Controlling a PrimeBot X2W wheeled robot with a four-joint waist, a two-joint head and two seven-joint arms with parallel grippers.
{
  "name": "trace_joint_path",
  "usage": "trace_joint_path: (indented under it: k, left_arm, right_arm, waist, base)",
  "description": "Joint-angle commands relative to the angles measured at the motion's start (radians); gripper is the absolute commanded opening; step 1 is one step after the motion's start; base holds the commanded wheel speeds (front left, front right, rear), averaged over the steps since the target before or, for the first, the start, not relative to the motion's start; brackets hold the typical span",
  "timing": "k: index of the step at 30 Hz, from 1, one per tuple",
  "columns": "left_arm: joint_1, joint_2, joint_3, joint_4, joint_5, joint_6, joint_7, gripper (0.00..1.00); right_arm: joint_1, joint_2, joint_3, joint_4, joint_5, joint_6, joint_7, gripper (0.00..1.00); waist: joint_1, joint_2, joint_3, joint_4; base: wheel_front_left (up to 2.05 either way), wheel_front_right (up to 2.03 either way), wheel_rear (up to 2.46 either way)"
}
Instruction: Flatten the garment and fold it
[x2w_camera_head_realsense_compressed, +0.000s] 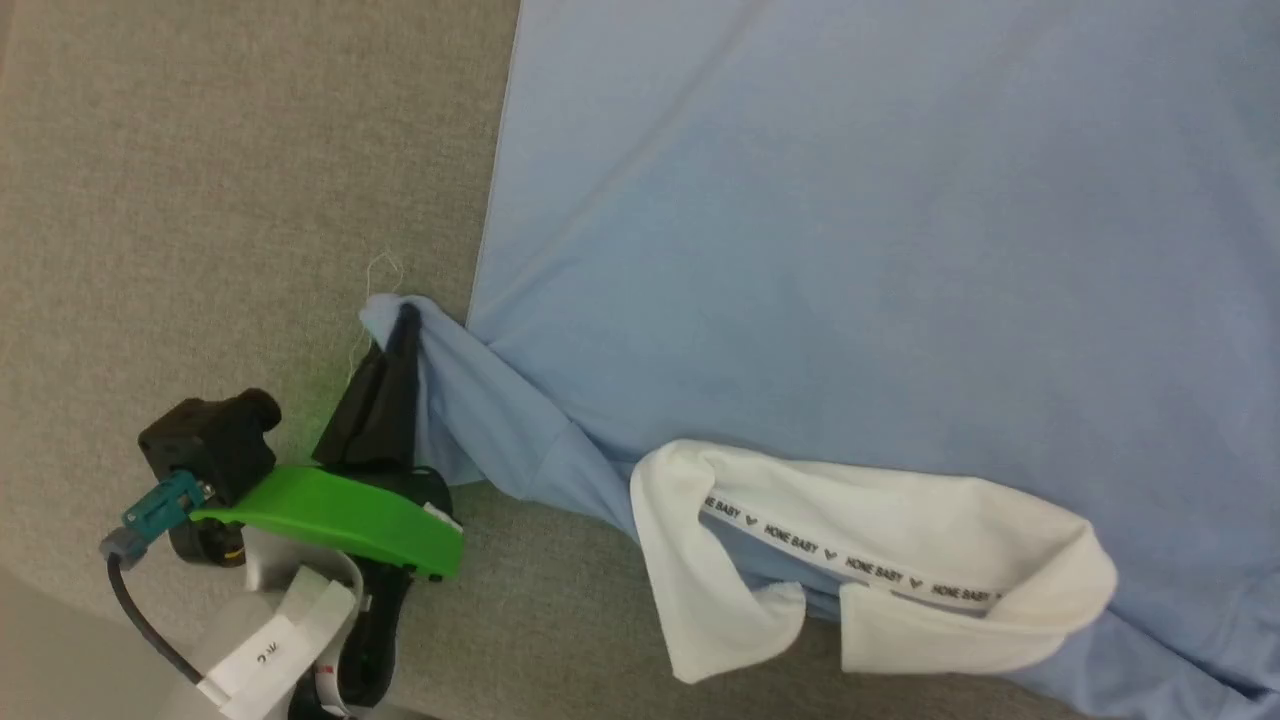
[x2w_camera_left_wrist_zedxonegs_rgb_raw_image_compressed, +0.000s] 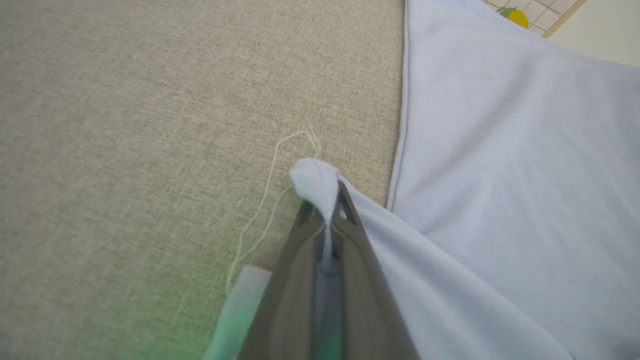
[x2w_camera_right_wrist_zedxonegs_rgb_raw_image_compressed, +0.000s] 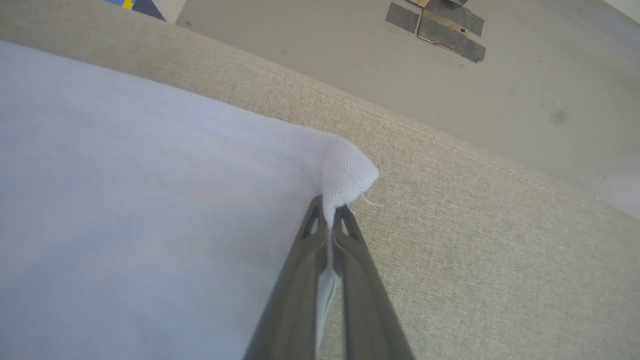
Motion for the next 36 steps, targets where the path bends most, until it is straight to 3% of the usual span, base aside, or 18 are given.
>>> trace_joint_path:
  k: [1, 10, 20, 29, 36]
  left_arm:
    - [-0.001, 0.011, 0.006, 0.006, -0.008, 0.007, 0.007, 0.0]
    - [0.037, 0.055, 0.011, 0.042, -0.002, 0.034, 0.057, 0.0]
    - [0.096, 0.081, 0.012, 0.044, -0.003, 0.071, 0.099, 0.0]
    - [0.118, 0.085, 0.007, 0.051, -0.013, 0.083, 0.119, 0.0]
    - [0.128, 0.082, 0.002, 0.065, -0.022, 0.08, 0.12, 0.0]
  right_arm:
    - [0.012, 0.001, 0.0, 0.001, 0.013, -0.001, -0.022, 0.0]
    - [0.141, -0.042, 0.021, -0.012, 0.107, -0.001, -0.083, 0.0]
    - [0.48, -0.065, -0.007, -0.172, 0.237, -0.001, -0.128, 0.0]
    - [0.875, 0.026, -0.056, -0.301, 0.292, -0.001, -0.178, 0.0]
    - [1.111, 0.146, -0.039, -0.27, 0.299, -0.001, -0.214, 0.0]
  waist:
    - [0.0, 0.0, -0.083, -0.05]
    - [0.0, 0.0, -0.277, -0.174]
    - [0.0, 0.0, -0.409, -0.27]
    - [0.0, 0.0, -0.458, -0.298]
    - [0.0, 0.0, -0.472, -0.286]
  base:
    - [0.0, 0.0, 0.0]
    - [0.0, 0.0, 0.0]
    - [0.0, 0.0, 0.0]
    - [0.0, 0.0, 0.0]
    - [0.0, 0.0, 0.0]
